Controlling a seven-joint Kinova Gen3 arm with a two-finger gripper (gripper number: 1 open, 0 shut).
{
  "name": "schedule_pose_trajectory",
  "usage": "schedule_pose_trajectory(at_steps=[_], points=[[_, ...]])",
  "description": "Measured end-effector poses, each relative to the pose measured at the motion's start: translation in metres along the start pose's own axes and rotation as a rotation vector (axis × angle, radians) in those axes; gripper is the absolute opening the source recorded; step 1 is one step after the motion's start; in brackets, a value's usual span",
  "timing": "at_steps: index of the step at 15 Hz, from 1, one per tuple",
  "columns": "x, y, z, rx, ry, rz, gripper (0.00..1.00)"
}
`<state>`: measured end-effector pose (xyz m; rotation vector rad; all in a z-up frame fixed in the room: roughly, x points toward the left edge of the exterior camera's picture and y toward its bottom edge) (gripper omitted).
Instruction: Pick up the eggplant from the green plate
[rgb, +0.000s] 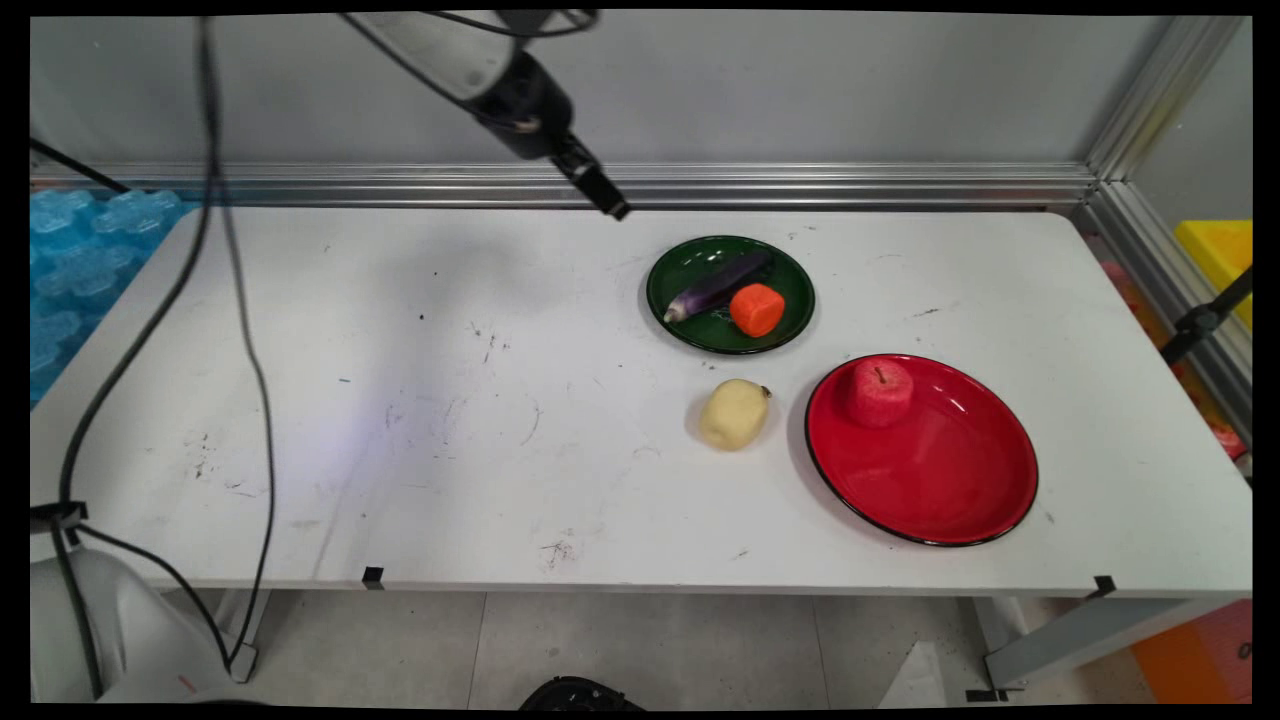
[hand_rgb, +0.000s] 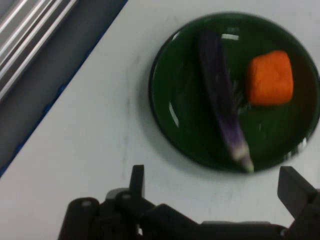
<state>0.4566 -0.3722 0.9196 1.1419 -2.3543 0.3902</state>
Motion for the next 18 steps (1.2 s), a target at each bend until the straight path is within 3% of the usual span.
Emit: schedule_pose_trajectory(at_steps=[9, 18], points=[[0.057, 0.012, 0.118, -0.004, -0.005, -0.063, 1.0], [0.079, 0.025, 0.208, -0.019, -0.08, -0.123, 1.0]])
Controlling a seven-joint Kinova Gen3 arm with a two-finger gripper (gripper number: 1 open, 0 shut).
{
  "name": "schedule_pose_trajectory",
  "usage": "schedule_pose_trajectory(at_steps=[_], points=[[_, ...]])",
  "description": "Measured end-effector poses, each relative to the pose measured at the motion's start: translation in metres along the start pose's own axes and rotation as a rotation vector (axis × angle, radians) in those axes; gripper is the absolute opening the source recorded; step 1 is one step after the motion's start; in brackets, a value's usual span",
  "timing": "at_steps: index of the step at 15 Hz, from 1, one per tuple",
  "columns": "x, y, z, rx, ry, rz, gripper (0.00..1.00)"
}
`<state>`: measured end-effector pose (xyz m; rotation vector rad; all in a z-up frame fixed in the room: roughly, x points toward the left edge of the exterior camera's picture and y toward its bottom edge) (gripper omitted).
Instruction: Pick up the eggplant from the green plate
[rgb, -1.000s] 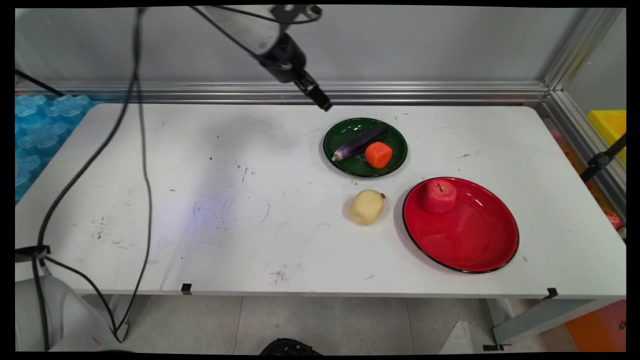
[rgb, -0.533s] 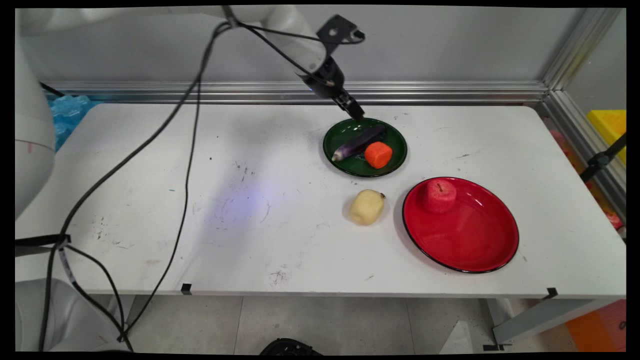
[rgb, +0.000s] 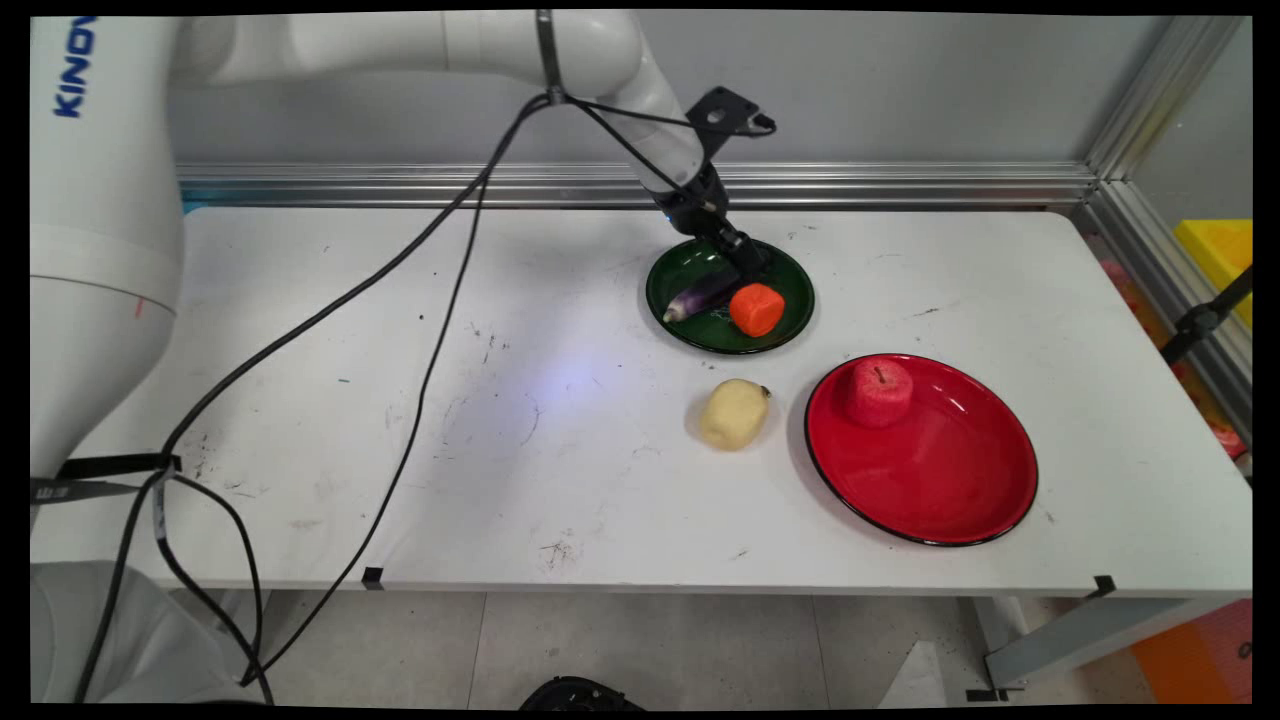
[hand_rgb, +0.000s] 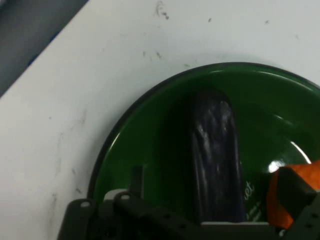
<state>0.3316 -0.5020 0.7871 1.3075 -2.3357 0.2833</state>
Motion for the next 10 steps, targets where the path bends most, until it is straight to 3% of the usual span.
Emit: schedule_pose_trajectory(at_steps=[8, 9, 10], points=[[0.009, 0.001, 0.037, 0.01, -0.045, -0.018, 1.0], [0.009, 0.001, 0.038, 0.011, -0.045, -0.015, 0.0], [0.009, 0.001, 0.038, 0.011, -0.047, -0.012, 0.0]])
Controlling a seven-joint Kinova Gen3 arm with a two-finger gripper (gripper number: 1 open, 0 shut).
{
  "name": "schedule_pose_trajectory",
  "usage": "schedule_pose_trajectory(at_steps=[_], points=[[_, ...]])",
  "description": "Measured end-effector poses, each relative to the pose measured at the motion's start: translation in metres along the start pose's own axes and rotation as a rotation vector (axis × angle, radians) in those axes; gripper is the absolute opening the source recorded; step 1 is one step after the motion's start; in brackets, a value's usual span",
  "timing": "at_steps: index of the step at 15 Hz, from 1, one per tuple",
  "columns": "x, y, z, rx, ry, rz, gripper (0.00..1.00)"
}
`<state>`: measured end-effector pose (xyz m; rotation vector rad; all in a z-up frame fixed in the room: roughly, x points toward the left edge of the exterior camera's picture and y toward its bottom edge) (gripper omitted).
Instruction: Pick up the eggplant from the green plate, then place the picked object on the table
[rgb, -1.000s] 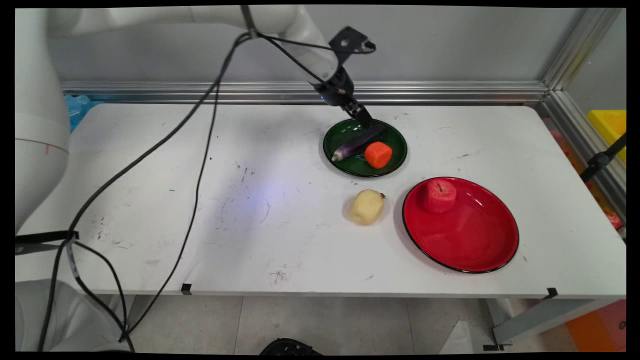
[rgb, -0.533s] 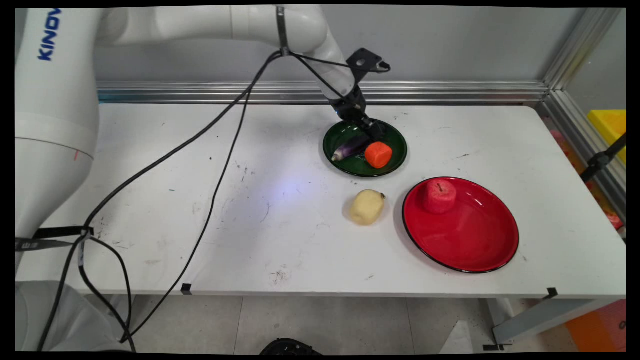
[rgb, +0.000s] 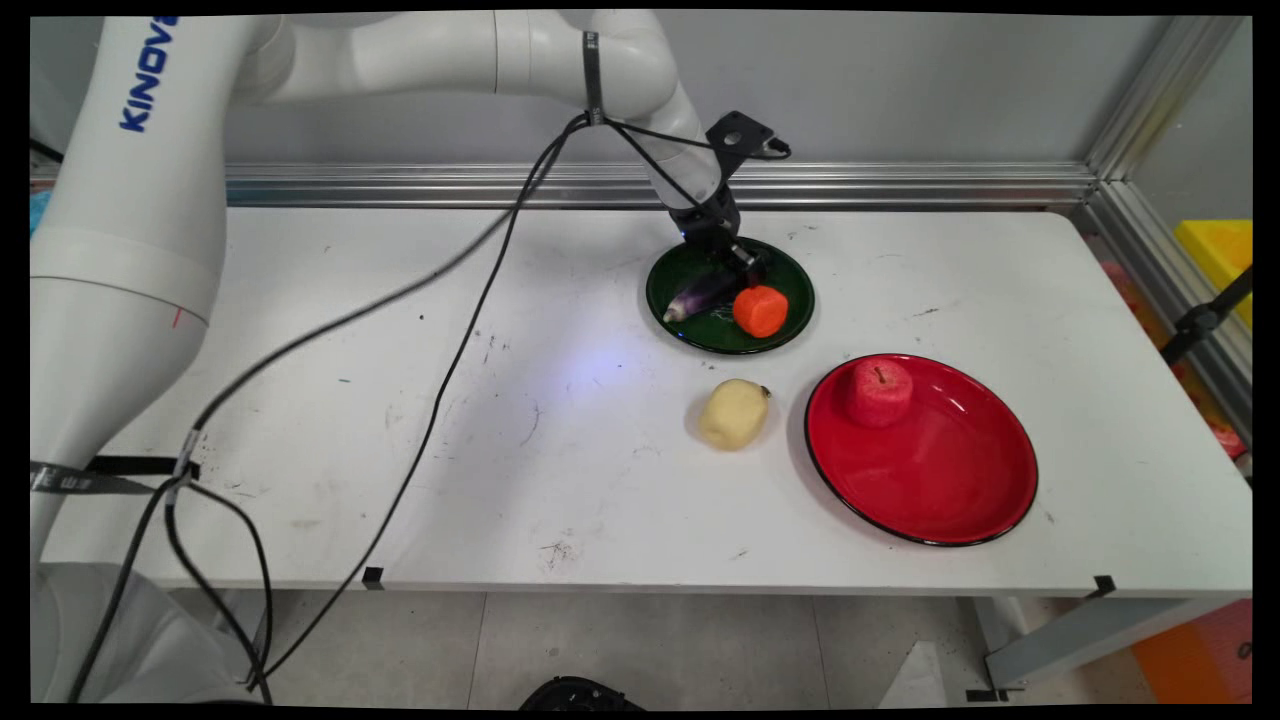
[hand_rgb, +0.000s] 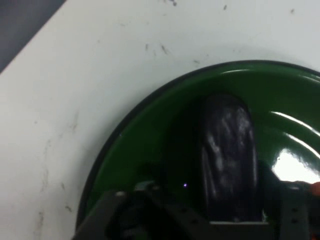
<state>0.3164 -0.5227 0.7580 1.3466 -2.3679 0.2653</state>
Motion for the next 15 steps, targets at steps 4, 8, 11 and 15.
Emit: schedule_pose_trajectory(at_steps=[4, 8, 11, 15], points=[[-0.006, 0.0, -0.01, -0.002, -0.006, 0.029, 0.0], [-0.011, 0.003, -0.035, -0.003, 0.009, 0.067, 0.0], [-0.012, 0.007, -0.062, -0.008, 0.031, 0.103, 0.0], [-0.017, 0.016, -0.108, -0.026, 0.059, 0.175, 0.0]])
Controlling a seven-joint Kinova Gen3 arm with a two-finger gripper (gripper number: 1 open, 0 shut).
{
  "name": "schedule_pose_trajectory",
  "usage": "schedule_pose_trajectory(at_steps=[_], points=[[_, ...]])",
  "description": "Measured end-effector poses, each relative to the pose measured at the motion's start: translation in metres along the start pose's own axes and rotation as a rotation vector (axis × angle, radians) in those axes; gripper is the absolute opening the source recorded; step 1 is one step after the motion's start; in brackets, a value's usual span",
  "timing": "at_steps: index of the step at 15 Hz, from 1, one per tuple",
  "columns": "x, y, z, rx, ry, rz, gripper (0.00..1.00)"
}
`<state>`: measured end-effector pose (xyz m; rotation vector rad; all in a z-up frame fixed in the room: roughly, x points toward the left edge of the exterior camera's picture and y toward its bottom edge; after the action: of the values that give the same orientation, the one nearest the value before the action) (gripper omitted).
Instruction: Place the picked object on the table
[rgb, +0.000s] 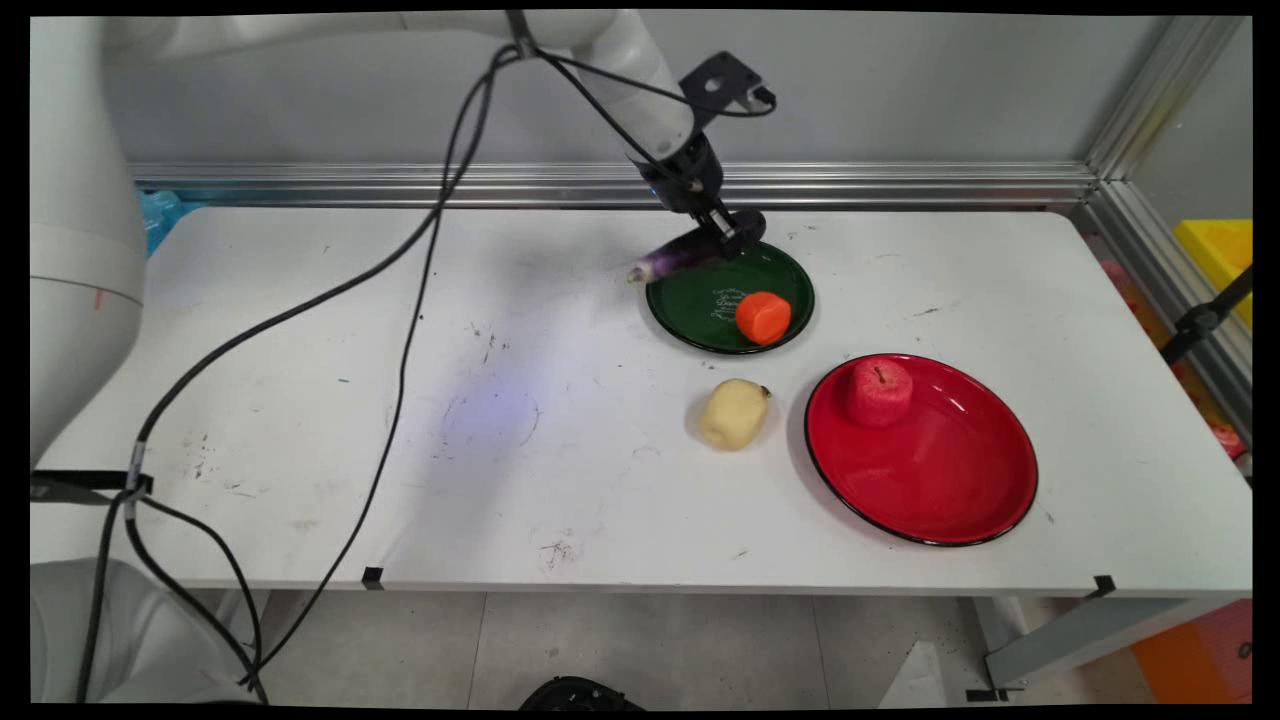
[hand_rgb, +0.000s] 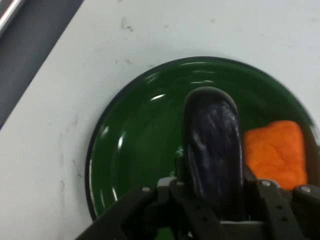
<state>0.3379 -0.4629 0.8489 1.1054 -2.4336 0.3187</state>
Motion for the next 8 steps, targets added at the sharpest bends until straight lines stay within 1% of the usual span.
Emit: schedule_pose_trajectory(at_steps=[2, 3, 5, 8], points=[[-0.003, 0.007, -0.022, -0.016, 0.012, 0.046, 0.0], [-0.007, 0.012, -0.037, -0.031, 0.019, 0.08, 0.0], [-0.012, 0.018, -0.055, -0.052, 0.025, 0.124, 0.0], [-0.025, 0.031, -0.086, -0.095, 0.033, 0.211, 0.0]])
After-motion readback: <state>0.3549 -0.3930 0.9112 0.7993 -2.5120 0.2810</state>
